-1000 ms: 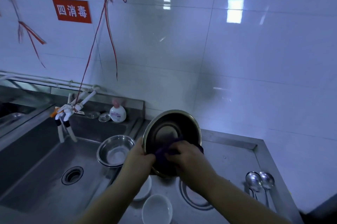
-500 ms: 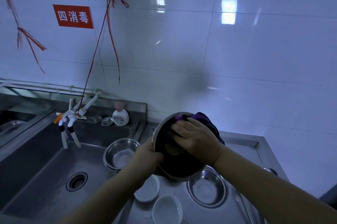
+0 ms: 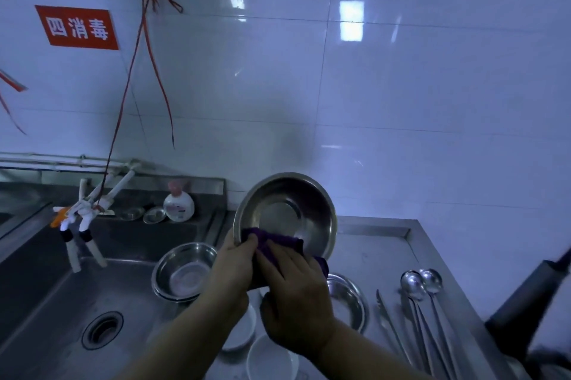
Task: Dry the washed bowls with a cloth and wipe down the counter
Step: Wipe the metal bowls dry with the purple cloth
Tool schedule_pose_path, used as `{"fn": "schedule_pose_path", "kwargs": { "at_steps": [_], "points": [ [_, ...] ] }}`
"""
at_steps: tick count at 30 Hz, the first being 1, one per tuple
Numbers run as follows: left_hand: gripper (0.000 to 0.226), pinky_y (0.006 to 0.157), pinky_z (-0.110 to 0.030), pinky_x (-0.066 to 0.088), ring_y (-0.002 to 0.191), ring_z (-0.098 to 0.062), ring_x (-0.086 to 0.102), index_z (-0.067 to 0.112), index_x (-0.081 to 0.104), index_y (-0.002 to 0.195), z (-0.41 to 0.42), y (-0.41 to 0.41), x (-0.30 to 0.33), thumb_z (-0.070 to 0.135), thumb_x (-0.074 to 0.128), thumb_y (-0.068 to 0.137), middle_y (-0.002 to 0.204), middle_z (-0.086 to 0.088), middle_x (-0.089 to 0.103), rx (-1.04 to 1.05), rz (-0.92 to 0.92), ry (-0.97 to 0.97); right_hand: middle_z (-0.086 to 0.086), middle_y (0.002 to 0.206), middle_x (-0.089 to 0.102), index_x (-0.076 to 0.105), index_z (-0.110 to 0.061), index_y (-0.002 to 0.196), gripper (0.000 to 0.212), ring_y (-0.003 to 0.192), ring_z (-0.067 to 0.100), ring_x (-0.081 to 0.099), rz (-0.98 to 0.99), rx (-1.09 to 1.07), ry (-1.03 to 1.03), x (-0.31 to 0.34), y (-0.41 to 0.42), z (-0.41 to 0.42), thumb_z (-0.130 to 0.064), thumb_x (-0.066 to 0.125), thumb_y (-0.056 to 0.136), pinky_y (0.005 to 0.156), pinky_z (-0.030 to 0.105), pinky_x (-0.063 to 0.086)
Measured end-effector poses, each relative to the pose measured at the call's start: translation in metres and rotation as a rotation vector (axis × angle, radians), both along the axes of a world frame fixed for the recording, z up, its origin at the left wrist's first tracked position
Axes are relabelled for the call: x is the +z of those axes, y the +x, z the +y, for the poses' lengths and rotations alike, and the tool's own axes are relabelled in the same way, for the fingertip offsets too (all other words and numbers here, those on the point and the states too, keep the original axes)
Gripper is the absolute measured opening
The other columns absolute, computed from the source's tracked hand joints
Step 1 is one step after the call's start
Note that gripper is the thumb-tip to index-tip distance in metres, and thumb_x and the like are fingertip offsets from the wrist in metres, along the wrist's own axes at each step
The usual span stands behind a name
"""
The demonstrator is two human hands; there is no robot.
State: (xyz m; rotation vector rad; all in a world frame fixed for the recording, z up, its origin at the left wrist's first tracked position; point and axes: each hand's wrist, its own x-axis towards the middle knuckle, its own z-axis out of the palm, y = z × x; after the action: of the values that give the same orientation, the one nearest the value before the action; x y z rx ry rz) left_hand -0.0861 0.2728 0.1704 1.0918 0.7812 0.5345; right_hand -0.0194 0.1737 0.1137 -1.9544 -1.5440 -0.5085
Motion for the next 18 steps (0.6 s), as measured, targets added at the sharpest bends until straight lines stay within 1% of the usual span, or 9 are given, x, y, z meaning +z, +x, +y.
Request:
{"fn": "schedule_pose_path", "kwargs": {
  "at_steps": [3,5,7,10,11,13,16,17,18],
  "points": [
    [0.02,0.055,-0.034,0.055,0.087,-0.029,0.067,0.023,0.055,0.112,0.002,0.002,0.001,0.017,0.044,0.096,0.1,-0.014,0.067,-0.04,0.009,-0.004,0.007,0.121,0.063,0.051,-0.021,0.131,0.044,0.108,0.02,0.059,-0.172,0.012,0.066,-0.003,0.014,-0.001,-0.019,0.054,0.087,0.079,0.038,0.052],
    [0.02,0.051,-0.034,0.055,0.075,-0.029,0.069,0.02,0.058,0.108,0.003,0.001,0.001,0.012,0.043,0.096,0.089,-0.014,0.07,-0.069,0.016,0.059,0.008,0.112,0.068,0.06,-0.022,0.124,0.03,0.099,0.021,0.063,-0.343,0.055,0.088,-0.005,0.032,-0.008,-0.023,0.052,0.095,0.071,0.037,0.053],
    [0.024,0.052,-0.038,0.055,0.065,-0.03,0.07,0.018,0.062,0.101,0.008,-0.002,0.006,0.004,0.045,0.092,0.077,-0.012,0.073,-0.146,0.035,0.158,0.009,0.105,0.07,0.066,-0.021,0.113,0.022,0.093,0.023,0.065,-0.517,0.128,0.097,-0.001,0.053,-0.02,-0.02,0.058,0.092,0.067,0.036,0.052],
    [0.028,0.05,-0.038,0.055,0.059,-0.034,0.069,0.014,0.064,0.089,0.022,-0.005,0.025,-0.007,0.049,0.08,0.066,-0.014,0.07,-0.352,0.177,0.337,0.008,0.097,0.071,0.061,-0.02,0.109,0.024,0.088,0.023,0.067,-0.72,0.263,0.098,0.016,0.08,-0.035,-0.013,0.064,0.085,0.067,0.034,0.051],
    [0.025,0.049,-0.035,0.054,0.057,-0.034,0.068,0.011,0.065,0.087,0.027,-0.005,0.032,-0.008,0.05,0.079,0.064,-0.015,0.069,-0.395,0.22,0.378,0.008,0.094,0.071,0.061,-0.02,0.107,0.024,0.084,0.023,0.067,-0.745,0.293,0.101,0.022,0.084,-0.037,-0.012,0.065,0.085,0.066,0.034,0.051],
    [0.02,0.049,-0.034,0.055,0.057,-0.032,0.068,0.009,0.066,0.085,0.033,-0.004,0.044,-0.006,0.052,0.079,0.064,-0.015,0.069,-0.351,0.215,0.406,0.007,0.088,0.071,0.066,-0.019,0.101,0.019,0.076,0.024,0.066,-0.738,0.298,0.129,0.034,0.086,-0.035,-0.01,0.067,0.084,0.062,0.032,0.049],
    [0.022,0.068,-0.043,0.059,0.076,-0.031,0.07,0.014,0.064,0.098,0.022,0.001,0.045,0.0,0.059,0.082,0.083,-0.014,0.071,-0.17,0.045,0.381,0.008,0.086,0.07,0.074,-0.017,0.097,0.015,0.071,0.023,0.064,-0.697,0.157,0.196,0.044,0.073,-0.024,-0.01,0.063,0.088,0.058,0.032,0.047],
    [0.024,0.067,-0.04,0.059,0.077,-0.027,0.07,0.015,0.062,0.102,0.012,0.002,0.041,0.001,0.061,0.082,0.086,-0.013,0.071,-0.141,0.01,0.37,0.008,0.087,0.07,0.073,-0.016,0.099,0.015,0.071,0.023,0.064,-0.668,0.096,0.219,0.045,0.066,-0.019,-0.012,0.062,0.09,0.057,0.033,0.047],
    [0.023,0.062,-0.034,0.058,0.074,-0.022,0.07,0.015,0.06,0.103,0.002,0.004,0.035,0.003,0.061,0.084,0.086,-0.011,0.07,-0.122,-0.01,0.356,0.008,0.088,0.07,0.072,-0.015,0.101,0.015,0.072,0.023,0.064,-0.626,0.043,0.241,0.044,0.058,-0.014,-0.015,0.061,0.092,0.057,0.035,0.048]
  ]
}}
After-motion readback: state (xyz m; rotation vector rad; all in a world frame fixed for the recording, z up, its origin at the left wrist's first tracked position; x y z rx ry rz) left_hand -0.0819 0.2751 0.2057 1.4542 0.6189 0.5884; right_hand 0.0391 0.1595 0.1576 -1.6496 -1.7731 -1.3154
